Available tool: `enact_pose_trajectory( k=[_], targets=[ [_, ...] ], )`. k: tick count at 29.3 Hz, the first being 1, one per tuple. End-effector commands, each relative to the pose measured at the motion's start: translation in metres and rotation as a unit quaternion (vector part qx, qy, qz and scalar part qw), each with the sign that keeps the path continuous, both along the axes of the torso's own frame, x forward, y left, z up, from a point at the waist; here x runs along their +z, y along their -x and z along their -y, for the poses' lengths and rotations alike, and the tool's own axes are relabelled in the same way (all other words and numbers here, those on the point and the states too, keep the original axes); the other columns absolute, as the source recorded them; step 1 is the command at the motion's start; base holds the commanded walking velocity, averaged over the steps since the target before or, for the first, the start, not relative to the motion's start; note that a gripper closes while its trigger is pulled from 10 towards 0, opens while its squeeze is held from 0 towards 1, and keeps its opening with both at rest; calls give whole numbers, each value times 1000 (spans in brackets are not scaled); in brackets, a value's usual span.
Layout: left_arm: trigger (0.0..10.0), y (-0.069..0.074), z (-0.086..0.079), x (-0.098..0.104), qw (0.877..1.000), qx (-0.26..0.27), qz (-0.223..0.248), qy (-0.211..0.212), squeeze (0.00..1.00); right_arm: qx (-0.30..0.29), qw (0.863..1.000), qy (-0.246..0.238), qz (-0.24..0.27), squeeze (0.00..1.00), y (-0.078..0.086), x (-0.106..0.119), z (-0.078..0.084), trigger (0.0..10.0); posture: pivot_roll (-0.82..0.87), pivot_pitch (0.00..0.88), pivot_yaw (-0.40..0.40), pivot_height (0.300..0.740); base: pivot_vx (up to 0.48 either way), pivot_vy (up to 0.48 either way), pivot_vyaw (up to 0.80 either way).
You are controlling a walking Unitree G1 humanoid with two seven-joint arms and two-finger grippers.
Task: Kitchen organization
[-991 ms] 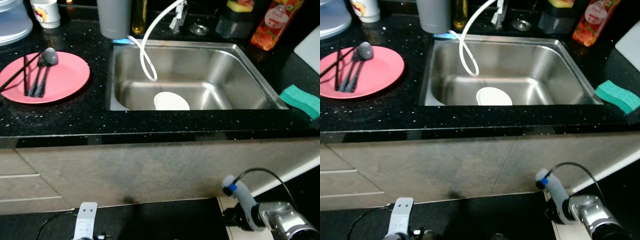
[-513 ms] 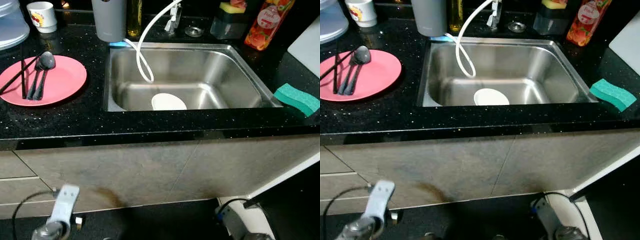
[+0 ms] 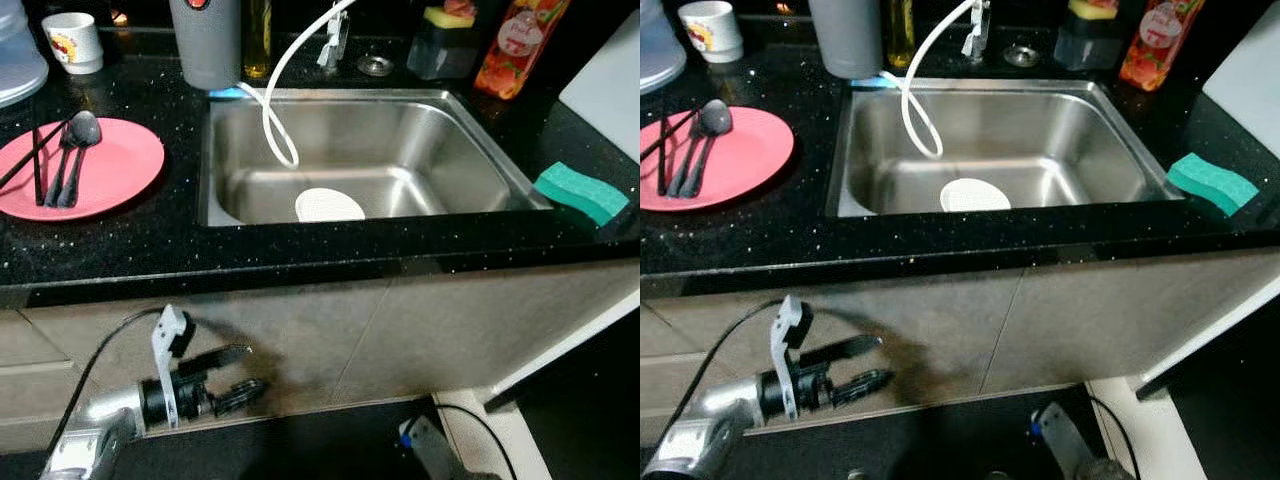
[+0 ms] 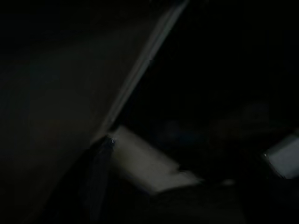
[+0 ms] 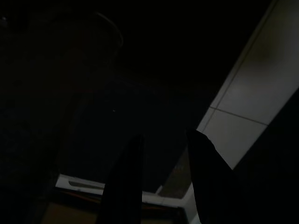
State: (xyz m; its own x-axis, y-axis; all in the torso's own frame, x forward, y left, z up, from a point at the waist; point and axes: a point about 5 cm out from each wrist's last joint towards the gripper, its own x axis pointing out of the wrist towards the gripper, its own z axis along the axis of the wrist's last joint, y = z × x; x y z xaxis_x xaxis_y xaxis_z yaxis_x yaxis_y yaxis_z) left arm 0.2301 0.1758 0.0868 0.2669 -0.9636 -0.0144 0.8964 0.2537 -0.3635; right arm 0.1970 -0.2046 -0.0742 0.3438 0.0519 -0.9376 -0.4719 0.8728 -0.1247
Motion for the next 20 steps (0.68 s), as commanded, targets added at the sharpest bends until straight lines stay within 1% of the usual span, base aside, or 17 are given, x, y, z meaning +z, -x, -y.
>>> enact_pose_trajectory(
  k=[1, 2, 3, 5, 6, 7, 8, 9, 10, 12, 13, 14, 16, 17, 18, 19, 20],
  targets=[
    [10000, 12, 18, 23, 996, -80, 16, 46, 0, -1, 1000, 11, -16, 0, 6, -3, -1, 10000, 130, 123, -53, 740, 0, 0, 0],
    [10000, 12, 18, 23, 996, -80, 16, 46, 0, -1, 1000, 11, -16, 0, 6, -3, -1, 10000, 130, 123, -53, 740, 0, 0, 0],
    [10000, 21, 30, 39, 989, -129, 33, 67, 0, 0, 1000, 10, -17, 0, 5, -4, -6, 10000, 132, 124, -54, 740, 0, 0, 0],
    [10000, 28, 49, 64, 977, -177, 76, 89, 0, 0, 1000, 11, -18, 0, 4, -4, -10, 10000, 134, 123, -54, 740, 0, 0, 0],
    [10000, 28, 56, 74, 973, -185, 97, 97, 0, -3, 1000, 13, -19, 0, 5, -4, -8, 10000, 134, 123, -54, 740, 0, 0, 0],
    [10000, 28, 56, 74, 973, -185, 97, 97, 0, -3, 1000, 13, -19, 0, 5, -4, -8, 10000, 134, 123, -54, 740, 0, 0, 0],
    [10000, 25, 66, 96, 966, -180, 138, 123, 0, -3, 1000, 19, -19, 0, 7, -4, -2, 10000, 131, 123, -54, 740, 0, 0, 0],
    [10000, 25, 66, 96, 966, -180, 138, 123, 0, -3, 1000, 19, -19, 0, 7, -4, -2, 10000, 131, 123, -54, 740, 0, 0, 0],
    [10000, 22, 70, 106, 964, -168, 158, 133, 0, -2, 1000, 22, -17, 0, 7, -4, -1, 10000, 129, 123, -55, 740, 0, 0, 0],
    [10000, 3, 77, 134, 960, -81, 227, 140, 0, -2, 1000, 26, -8, 0, 3, -3, -2, 10000, 129, 124, -53, 740, 0, 0, 0],
    [10000, -6, 78, 144, 960, -37, 245, 133, 0, -2, 1000, 29, -3, 0, 2, -2, -2, 10000, 129, 124, -53, 740, 0, 0, 0],
    [10000, -6, 78, 144, 960, -37, 245, 133, 0, -2, 1000, 29, -3, 0, 2, -2, -2, 10000, 129, 124, -53, 740, 0, 0, 0],
    [10000, -25, 75, 166, 949, 53, 294, 105, 0, -3, 999, 34, 2, 0, -1, -1, -2, 10000, 128, 126, -53, 740, 0, 0, 0],
    [10000, -39, 70, 178, 936, 120, 324, 71, 0, -2, 999, 36, 2, 0, -1, -1, -2, 10000, 128, 127, -54, 740, 0, 0, 0],
    [10000, -39, 70, 178, 936, 120, 324, 71, 0, -2, 999, 36, 2, 0, -1, -1, -2, 10000, 128, 127, -54, 740, 0, 0, 0],
    [10000, -50, 64, 188, 922, 174, 343, 43, 0, -1, 999, 37, 2, 0, -1, -1, -2, 10000, 134, 129, -55, 740, 0, 0, 0],
    [10000, -58, 56, 197, 902, 227, 366, 2, 0, -1, 999, 38, 1, 0, 0, -1, -1, 10000, 135, 129, -54, 740, 0, 0, 0]
  ],
)
